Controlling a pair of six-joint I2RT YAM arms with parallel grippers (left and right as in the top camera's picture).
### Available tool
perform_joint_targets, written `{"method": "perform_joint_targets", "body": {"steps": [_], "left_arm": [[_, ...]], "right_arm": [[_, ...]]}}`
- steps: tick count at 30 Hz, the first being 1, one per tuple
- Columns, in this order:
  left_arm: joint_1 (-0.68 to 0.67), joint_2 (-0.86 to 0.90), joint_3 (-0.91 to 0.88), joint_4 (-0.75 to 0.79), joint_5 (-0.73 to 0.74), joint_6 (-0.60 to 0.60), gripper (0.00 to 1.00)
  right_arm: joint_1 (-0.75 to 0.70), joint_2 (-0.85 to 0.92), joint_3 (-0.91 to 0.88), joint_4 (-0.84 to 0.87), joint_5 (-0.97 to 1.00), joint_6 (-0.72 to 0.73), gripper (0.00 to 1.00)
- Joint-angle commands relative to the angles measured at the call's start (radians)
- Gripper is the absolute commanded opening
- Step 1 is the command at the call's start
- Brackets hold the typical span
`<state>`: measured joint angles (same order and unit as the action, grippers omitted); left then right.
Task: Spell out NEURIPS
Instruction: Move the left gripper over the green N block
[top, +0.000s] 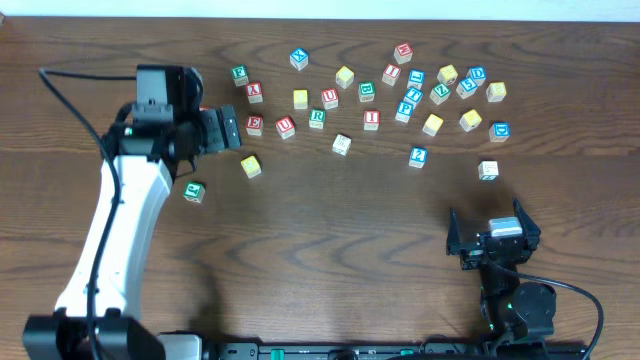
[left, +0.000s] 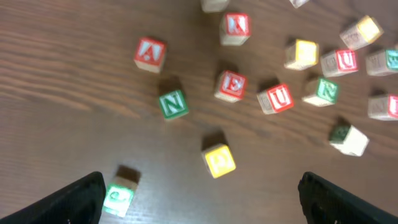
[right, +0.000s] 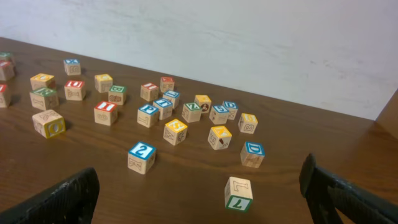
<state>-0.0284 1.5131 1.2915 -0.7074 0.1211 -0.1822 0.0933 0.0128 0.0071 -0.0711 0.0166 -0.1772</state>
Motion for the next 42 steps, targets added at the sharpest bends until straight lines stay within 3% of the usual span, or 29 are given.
{"method": "perform_joint_targets", "body": {"steps": [1,7,17,31,42], "left_arm": [[0.000,0.064,0.133,-0.059,-0.089,-0.063,0.98],[0.005,0.154,0.263,-0.134,-0.089,-0.102,0.97],[0.014,0.166,0.264,-0.218,-0.085,-0.138,0.98],[0.014,0.185,0.264,-0.197,-0.124,-0.144,0.98],[0.014,0.309,0.264,-0.200,-0.133,-0.106,0.98]], "right_arm": [[-0.009,-0.005,-0.002,-0.003,-0.001,-0.007,0.99],[-0.009,-0.005,-0.002,-0.004,-0.001,-0.007,0.99],[-0.009,-0.005,-0.002,-0.003,-0.001,-0.007,0.99],[-0.009,-0.005,-0.002,-0.004,-0.001,-0.007,0.99],[-0.009,-0.005,-0.002,-0.004,-0.001,-0.007,0.99]]}}
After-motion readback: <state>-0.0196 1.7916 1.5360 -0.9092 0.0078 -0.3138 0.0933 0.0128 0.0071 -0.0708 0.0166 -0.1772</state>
